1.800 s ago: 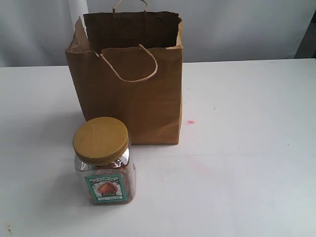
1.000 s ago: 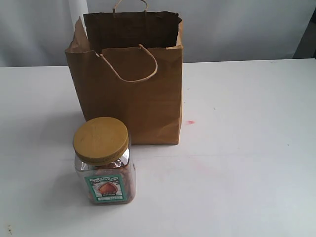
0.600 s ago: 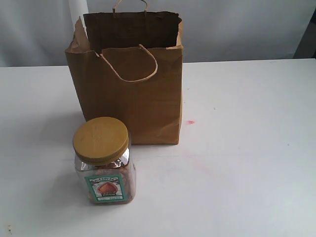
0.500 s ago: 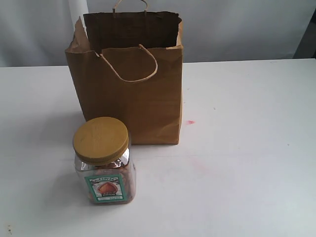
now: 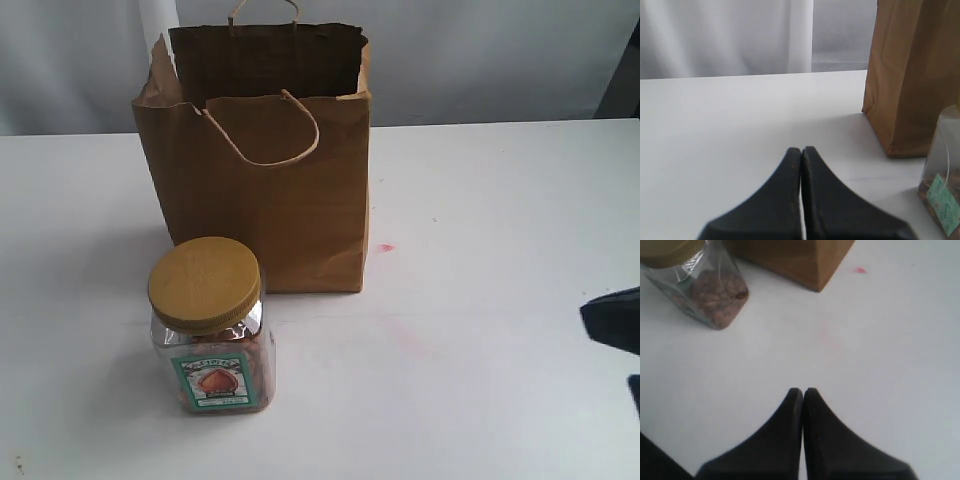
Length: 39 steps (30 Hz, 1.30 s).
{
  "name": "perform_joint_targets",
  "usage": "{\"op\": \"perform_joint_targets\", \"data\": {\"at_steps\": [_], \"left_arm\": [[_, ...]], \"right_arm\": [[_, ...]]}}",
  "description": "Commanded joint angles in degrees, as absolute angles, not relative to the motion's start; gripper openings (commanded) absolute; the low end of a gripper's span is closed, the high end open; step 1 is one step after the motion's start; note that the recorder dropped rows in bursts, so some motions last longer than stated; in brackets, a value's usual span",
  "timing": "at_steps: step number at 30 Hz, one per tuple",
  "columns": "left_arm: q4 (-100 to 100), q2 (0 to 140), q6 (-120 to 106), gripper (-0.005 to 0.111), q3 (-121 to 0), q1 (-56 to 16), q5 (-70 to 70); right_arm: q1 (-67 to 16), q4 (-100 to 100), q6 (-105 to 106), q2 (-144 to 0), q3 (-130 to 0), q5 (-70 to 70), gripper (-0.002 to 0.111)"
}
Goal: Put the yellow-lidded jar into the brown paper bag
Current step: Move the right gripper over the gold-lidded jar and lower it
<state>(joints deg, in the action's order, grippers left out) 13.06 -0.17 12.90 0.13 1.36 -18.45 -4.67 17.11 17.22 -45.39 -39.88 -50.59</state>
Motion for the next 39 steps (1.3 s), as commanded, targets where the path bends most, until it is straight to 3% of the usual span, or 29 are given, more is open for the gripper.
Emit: {"op": "perform_joint_targets", "data": {"at_steps": [1,21,32,39], "left_arm": [[12.85,0.0,13.12,0.001,0.0,1.21,-18.24],[12.85,0.0,13.12,0.001,0.0,1.21,-18.24],[12.85,0.0,13.12,0.001,0.0,1.21,-18.24],[12.85,0.0,13.12,0.001,0.0,1.21,-18.24]], "right_arm": [[-6.67,21.46,23.34,-53.13,-44.22,-52.08,0.0],[-35.25,6.5,5.84,-85.32,-83.94,-67.74,0.0],[-38.91,6.09,0.87,-103.16,-104.73,-69.96,0.0],[-38.91,4.62,-0.34,-110.34,-108.8,-69.96,0.0]]}}
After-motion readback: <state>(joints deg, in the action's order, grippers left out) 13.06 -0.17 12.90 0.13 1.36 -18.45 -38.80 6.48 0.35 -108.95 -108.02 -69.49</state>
